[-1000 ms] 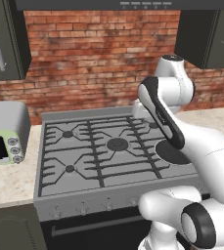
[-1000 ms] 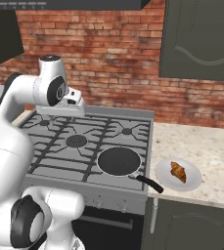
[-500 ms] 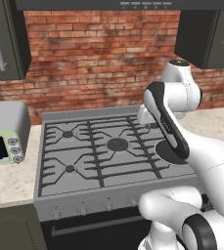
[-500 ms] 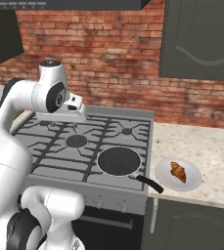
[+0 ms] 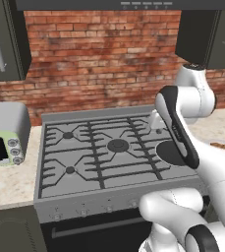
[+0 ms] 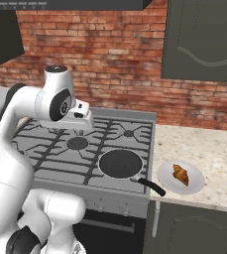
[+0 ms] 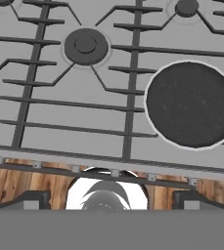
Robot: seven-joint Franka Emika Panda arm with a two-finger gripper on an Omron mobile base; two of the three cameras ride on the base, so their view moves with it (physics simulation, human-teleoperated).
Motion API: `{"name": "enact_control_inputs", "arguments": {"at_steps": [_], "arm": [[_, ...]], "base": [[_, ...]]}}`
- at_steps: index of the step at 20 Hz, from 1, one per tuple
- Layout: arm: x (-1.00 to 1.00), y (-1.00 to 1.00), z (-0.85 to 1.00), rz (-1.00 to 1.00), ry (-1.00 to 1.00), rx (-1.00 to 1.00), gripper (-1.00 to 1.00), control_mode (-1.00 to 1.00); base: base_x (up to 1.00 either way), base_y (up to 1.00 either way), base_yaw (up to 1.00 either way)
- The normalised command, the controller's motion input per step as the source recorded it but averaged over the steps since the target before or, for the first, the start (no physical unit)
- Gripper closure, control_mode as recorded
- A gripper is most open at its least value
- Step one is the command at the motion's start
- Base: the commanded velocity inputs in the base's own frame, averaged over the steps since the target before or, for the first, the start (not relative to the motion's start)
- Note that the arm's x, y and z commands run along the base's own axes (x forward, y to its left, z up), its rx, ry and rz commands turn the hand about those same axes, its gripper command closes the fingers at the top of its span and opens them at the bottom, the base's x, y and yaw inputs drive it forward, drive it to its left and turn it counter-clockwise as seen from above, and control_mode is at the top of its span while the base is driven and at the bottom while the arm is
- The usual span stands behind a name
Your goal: Pick the croissant and place it on the pan. Then turn on the stove to warm the croissant.
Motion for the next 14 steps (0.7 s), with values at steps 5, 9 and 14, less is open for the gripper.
{"name": "enact_control_inputs", "arguments": {"at_steps": [5, 9, 14], "arm": [[-0.26, -0.32, -0.01, 0.0, 0.0, 0.0, -1.0, -1.0], [-0.28, -0.36, -0.03, 0.0, 0.0, 0.0, -1.0, -1.0], [-0.21, -0.41, -0.02, 0.0, 0.0, 0.0, -1.0, -1.0]], "base": [[0.0, 0.0, 0.0], [0.0, 0.0, 0.0], [0.0, 0.0, 0.0]]}}
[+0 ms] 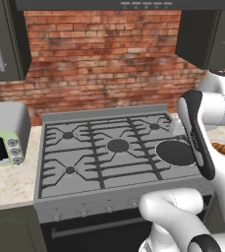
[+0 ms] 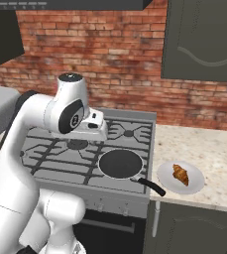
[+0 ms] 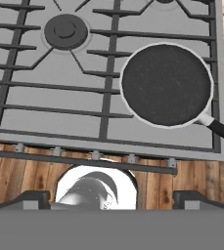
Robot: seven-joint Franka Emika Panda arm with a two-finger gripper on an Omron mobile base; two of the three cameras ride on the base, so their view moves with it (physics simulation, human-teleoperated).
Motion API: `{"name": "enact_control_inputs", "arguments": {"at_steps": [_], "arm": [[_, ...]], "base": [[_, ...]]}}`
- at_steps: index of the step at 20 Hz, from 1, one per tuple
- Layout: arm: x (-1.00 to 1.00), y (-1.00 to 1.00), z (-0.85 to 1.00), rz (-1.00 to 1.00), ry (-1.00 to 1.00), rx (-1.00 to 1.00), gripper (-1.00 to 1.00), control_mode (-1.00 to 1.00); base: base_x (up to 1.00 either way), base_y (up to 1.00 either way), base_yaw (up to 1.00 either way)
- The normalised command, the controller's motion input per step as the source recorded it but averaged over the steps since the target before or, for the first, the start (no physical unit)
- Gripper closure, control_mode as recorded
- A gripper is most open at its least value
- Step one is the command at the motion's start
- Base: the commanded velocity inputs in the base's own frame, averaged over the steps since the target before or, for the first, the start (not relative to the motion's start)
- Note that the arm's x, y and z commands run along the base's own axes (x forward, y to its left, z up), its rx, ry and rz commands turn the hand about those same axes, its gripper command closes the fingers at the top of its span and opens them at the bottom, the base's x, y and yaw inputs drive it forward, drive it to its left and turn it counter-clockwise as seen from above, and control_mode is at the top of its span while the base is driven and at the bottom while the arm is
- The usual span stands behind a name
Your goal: Pick the croissant and place it on the pan. Then turn on the stove to warm the croissant.
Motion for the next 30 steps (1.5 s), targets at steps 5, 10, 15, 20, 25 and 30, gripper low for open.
{"name": "enact_control_inputs", "arguments": {"at_steps": [5, 10, 15, 20, 25, 30], "arm": [[-0.06, -0.49, -0.09, 0.0, 0.0, 0.0, -1.0, -1.0], [0.0, -0.45, -0.14, 0.01, 0.0, 0.0, -1.0, -1.0], [0.0, -0.56, -0.12, 0.06, 0.0, 0.02, -1.0, -1.0], [0.0, -0.54, -0.14, 0.09, 0.04, 0.01, -1.0, -1.0], [0.0, -0.47, -0.1, 0.06, 0.06, 0.0, -1.0, -1.0], [0.0, -0.41, -0.04, 0.0, 0.08, 0.0, -1.0, -1.0]], "base": [[0.0, 0.0, 0.0], [0.0, 0.0, 0.0], [0.0, 0.0, 0.0], [0.0, 0.0, 0.0], [0.0, 0.0, 0.0], [0.0, 0.0, 0.0]]}}
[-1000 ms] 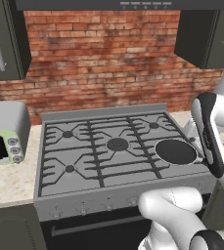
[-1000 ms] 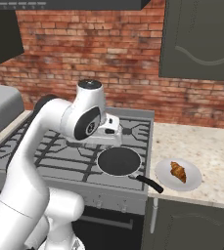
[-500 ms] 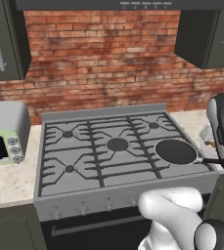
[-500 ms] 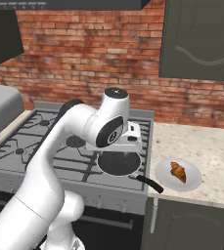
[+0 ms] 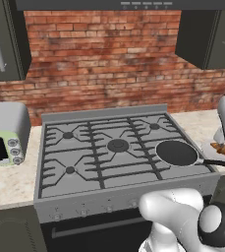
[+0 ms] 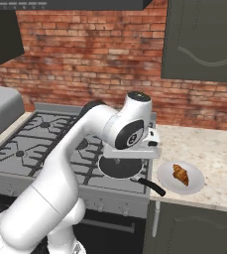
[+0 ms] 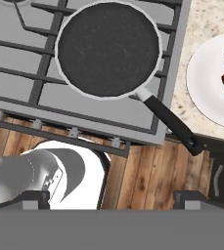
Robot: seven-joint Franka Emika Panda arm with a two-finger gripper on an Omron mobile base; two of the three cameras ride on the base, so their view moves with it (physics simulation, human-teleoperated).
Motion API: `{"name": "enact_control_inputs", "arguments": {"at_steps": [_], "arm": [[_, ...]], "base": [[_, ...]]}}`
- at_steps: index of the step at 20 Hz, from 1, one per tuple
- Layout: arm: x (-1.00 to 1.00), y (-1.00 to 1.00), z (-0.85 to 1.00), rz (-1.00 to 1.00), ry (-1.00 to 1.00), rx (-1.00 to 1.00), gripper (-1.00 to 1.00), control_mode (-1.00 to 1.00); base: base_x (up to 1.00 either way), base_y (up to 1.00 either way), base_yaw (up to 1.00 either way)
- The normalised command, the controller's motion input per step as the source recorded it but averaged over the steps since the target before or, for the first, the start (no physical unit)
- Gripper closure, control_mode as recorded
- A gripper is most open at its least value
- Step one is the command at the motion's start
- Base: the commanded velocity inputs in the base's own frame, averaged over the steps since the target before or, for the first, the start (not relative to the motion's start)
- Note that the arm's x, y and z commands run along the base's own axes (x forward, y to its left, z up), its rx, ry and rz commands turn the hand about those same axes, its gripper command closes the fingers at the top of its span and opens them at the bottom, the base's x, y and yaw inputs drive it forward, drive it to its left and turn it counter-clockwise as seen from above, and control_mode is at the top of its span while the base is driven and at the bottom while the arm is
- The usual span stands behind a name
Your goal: Pick the croissant and place it on the pan. Then turn on the stove to warm the croissant.
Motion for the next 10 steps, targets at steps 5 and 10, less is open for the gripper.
{"name": "enact_control_inputs", "arguments": {"at_steps": [5, 10], "arm": [[0.02, -0.29, -0.08, 0.0, 0.03, 0.0, -1.0, -1.0], [0.09, -0.15, -0.12, 0.0, 0.01, 0.0, -1.0, -1.0]], "base": [[0.0, 0.0, 0.0], [0.0, 0.0, 0.0]]}}
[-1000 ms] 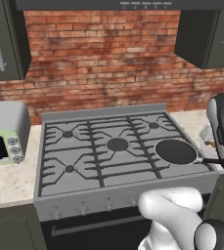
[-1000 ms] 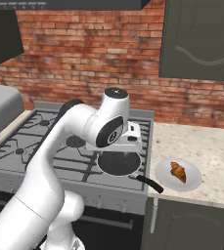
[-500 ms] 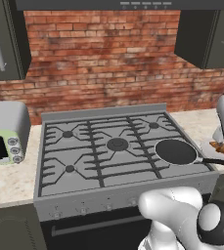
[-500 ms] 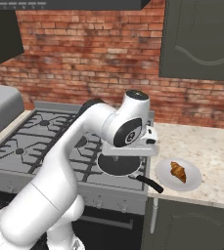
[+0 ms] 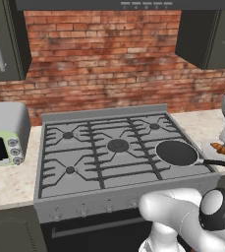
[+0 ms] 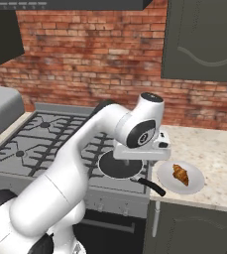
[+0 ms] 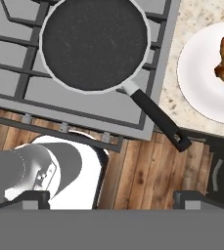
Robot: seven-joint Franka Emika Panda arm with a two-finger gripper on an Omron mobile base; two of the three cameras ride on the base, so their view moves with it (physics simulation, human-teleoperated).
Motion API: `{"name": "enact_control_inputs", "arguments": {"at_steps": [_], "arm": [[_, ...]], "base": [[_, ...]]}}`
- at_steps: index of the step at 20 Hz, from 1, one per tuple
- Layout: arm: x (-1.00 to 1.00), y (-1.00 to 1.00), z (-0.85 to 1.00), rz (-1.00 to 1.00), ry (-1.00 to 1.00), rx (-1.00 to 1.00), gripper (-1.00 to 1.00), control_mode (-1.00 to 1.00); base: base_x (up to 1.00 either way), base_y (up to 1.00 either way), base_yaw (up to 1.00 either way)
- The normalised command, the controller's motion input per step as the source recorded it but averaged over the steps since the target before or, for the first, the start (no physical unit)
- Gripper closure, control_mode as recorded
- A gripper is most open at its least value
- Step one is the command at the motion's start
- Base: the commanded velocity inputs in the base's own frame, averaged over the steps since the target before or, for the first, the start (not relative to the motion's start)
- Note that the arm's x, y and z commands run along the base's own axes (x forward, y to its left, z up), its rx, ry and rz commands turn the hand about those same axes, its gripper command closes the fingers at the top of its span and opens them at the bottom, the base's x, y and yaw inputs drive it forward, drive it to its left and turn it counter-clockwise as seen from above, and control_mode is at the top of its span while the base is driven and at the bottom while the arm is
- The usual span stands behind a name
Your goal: Pick the croissant and place it on the pan. Then turn on the stove to warm the croissant.
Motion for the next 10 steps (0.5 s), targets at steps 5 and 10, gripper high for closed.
{"name": "enact_control_inputs", "arguments": {"at_steps": [5, 10], "arm": [[0.06, -0.09, -0.02, 0.0, 0.0, 0.0, -1.0, -1.0], [0.11, 0.0, -0.1, 0.0, 0.0, 0.0, -1.0, -1.0]], "base": [[0.0, 0.0, 0.0], [0.0, 0.0, 0.0]]}}
